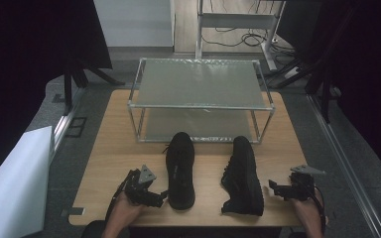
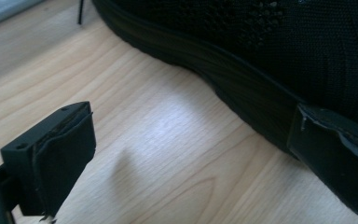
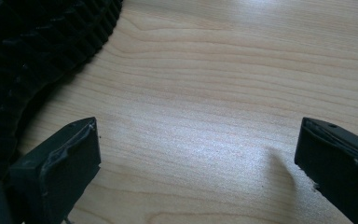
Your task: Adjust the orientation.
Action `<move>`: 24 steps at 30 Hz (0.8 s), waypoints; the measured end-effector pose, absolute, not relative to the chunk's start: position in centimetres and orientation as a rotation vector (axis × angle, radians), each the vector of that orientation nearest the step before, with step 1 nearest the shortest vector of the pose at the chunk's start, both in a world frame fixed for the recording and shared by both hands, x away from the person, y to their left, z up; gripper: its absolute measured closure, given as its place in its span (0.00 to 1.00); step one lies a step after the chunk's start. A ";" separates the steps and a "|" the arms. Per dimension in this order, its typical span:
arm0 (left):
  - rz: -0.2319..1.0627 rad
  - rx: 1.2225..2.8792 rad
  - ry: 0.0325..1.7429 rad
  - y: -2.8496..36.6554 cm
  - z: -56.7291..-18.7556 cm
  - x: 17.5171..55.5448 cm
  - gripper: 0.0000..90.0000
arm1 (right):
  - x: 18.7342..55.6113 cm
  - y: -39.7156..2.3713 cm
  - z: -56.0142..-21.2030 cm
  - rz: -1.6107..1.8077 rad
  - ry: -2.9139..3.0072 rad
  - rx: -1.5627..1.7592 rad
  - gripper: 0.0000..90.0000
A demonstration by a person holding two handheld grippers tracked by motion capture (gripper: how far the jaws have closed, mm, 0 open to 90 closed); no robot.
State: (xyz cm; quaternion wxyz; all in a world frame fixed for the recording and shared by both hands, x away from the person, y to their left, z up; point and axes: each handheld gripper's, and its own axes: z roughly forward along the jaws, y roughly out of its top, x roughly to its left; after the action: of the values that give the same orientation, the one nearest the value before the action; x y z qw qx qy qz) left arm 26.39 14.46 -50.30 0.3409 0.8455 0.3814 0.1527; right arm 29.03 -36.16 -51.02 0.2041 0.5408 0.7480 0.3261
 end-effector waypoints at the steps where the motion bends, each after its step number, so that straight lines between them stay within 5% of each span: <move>1: 0.393 2.197 0.994 14.4 -50.3 26.4 0.00 | 29.0 -36.2 -51.0 0.909 2.086 1.509 0.00; 24: 0.488 2.082 1.120 16.4 -50.5 27.3 0.00 | 28.9 -36.1 -50.7 0.962 2.085 1.514 0.00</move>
State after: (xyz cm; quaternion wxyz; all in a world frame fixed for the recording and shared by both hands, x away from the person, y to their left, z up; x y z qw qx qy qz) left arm 27.29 16.44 -50.45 0.3557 0.8061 0.4335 0.1889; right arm 28.88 -36.13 -50.70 0.1943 0.5399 0.7437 0.3431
